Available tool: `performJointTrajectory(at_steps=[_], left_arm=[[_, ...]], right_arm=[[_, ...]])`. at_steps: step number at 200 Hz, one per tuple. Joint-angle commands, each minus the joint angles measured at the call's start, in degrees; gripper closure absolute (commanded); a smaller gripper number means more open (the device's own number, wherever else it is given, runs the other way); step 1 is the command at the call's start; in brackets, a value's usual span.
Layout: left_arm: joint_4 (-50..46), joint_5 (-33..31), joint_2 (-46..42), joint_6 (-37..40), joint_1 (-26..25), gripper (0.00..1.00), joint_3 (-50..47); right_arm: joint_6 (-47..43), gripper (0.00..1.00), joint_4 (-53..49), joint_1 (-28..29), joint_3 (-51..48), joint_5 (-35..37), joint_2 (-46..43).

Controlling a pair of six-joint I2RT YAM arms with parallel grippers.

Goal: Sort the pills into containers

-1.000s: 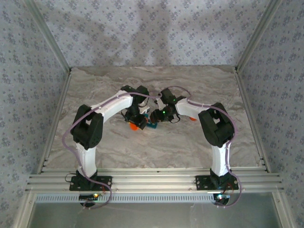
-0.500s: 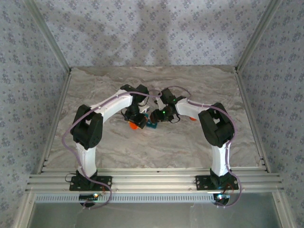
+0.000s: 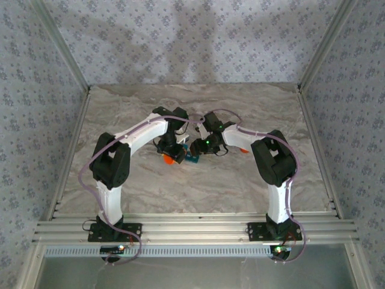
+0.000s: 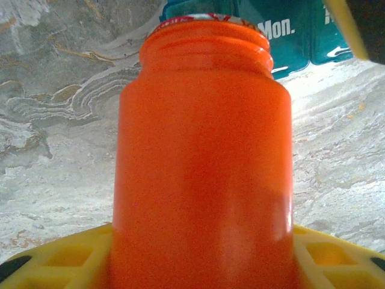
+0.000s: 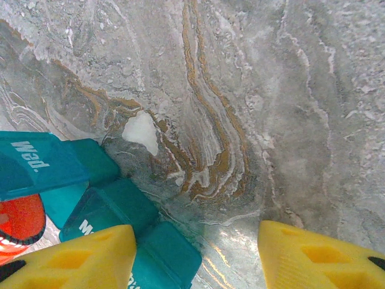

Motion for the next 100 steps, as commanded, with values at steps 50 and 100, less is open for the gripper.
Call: performJointTrajectory(at_steps=[50,100], left_arm=[[-3.74,-0.05,2.14,1.39,-0.34,1.00,2.77],[-5.66,-0.32,2.58,1.80,-0.32,1.00,4.80]], right_arm=[[-1.37,0.42,-3.30,0.01,0.14,1.26,2.70],[-1.39,0.42,-3.26,0.06,0.29,1.10,2.87]])
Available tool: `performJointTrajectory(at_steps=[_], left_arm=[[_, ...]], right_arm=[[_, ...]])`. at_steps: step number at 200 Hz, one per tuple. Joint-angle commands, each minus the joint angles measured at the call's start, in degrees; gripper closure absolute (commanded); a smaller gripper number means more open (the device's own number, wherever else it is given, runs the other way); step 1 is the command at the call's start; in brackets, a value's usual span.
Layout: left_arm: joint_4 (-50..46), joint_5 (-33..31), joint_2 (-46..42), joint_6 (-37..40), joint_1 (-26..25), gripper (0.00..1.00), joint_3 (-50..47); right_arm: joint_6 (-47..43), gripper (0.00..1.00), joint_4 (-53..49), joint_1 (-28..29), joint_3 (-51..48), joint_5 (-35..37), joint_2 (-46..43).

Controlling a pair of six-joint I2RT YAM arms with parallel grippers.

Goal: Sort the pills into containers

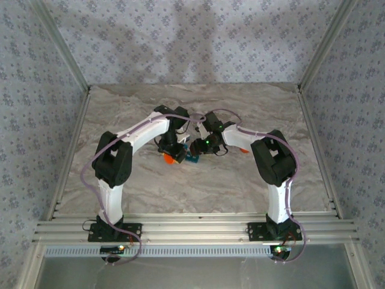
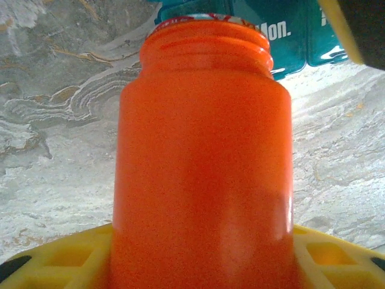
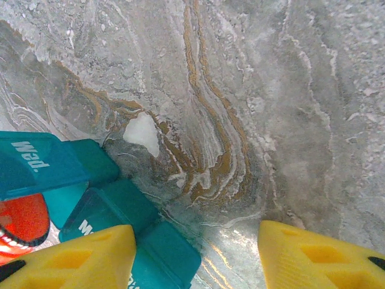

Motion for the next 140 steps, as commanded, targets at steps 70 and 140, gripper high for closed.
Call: performJointTrajectory(at_steps=[70,140], left_arm=[[-4.20,-0.68,2.00,2.07,-0.34,1.00,2.64],[-3.13,-1.03,1.55,2.11,-0.16,1.00,1.64]], right_arm=[[-1.40,0.42,-3.23,-0.08,0.00,1.41,2.69],[-1.44,0.42,-3.13,-0.23,0.01,1.28,2.81]])
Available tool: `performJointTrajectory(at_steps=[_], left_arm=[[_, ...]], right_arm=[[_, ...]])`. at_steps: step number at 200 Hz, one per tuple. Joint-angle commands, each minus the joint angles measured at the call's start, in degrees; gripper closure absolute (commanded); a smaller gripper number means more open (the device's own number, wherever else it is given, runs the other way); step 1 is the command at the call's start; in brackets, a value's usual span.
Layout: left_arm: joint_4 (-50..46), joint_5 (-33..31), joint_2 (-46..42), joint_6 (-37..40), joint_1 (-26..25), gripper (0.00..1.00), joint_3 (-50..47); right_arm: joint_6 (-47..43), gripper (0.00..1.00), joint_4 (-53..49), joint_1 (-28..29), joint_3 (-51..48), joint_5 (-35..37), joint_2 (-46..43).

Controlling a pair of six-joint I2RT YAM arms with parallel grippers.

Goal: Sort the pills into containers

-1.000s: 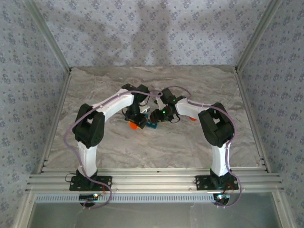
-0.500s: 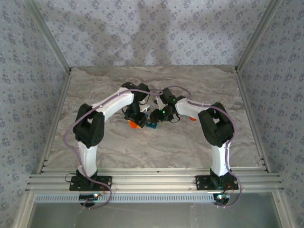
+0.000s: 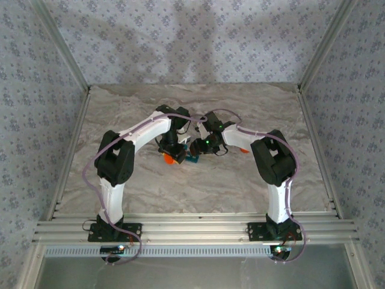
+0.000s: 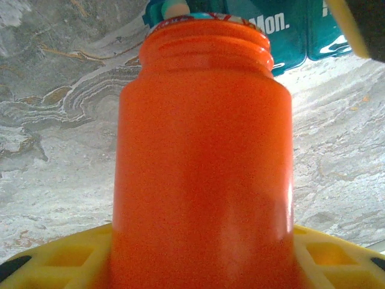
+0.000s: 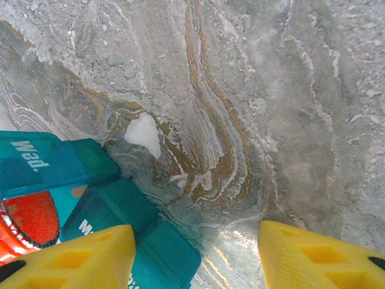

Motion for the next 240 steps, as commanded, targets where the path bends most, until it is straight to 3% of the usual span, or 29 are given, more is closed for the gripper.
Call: performJointTrajectory(at_steps=[1,240], left_arm=[[-1.43,-0.94,-0.23,0.70,-0.15,1.00,0.29],[25.29,4.98,-16.28,-3.79,1.89,1.00,-22.70]], right_arm=[[-1.42,0.42,-3.12,-0.13,-0.14,1.60,2.65],[-1.43,0.42,-5.14,0.08,0.33,2.44,1.10]])
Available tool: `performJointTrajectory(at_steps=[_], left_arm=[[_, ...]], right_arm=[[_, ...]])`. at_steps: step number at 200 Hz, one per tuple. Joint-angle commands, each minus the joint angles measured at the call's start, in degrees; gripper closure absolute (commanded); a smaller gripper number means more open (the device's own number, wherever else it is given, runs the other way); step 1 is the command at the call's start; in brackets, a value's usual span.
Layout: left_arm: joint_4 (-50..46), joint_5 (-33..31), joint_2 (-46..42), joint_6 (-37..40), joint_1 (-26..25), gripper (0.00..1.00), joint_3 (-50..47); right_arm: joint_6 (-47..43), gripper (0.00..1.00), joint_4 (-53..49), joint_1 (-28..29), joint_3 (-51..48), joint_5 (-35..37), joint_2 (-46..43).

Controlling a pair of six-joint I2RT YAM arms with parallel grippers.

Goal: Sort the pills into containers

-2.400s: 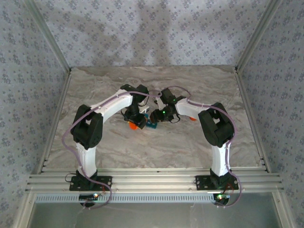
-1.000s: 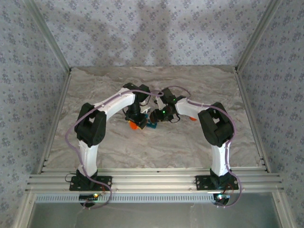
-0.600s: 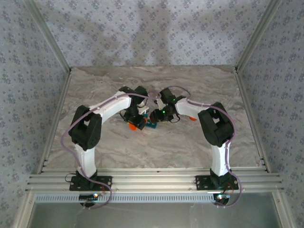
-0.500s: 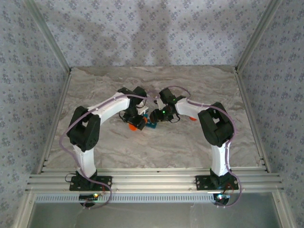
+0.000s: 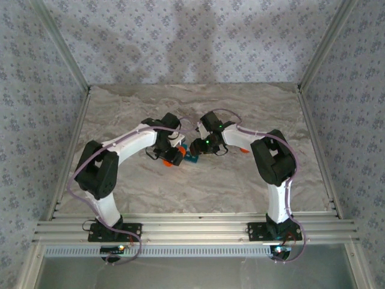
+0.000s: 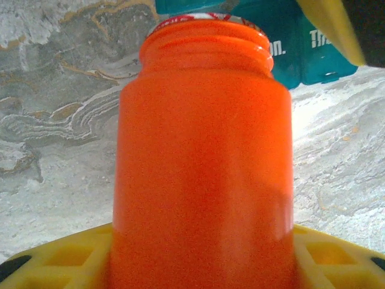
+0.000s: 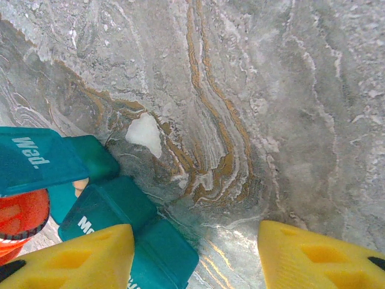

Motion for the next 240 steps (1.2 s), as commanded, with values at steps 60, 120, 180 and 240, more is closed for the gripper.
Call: performJointTrajectory(at_steps=[60,120,180,240], left_arm=[[5.24,2.76,-3.28,-1.62,0.25,1.00,-4.11],[11.86,2.43,-6.22,-2.44,0.37,1.00,-9.41],[21.84,2.87,-11.58,-3.09,0.45,1.00,-17.52],[30.98,4.29,-14.03,-3.83,0.60,1.00,-23.71]], right_arm=[[-0.91,0.42,-5.50,0.27,0.46,2.86,0.56],[-0.48,0.42,-6.51,0.65,1.50,3.15,0.11],[-0.03,0.42,-8.02,0.73,1.78,3.59,-1.29],[-0.07,0.42,-10.04,1.09,1.85,4.64,-2.87]])
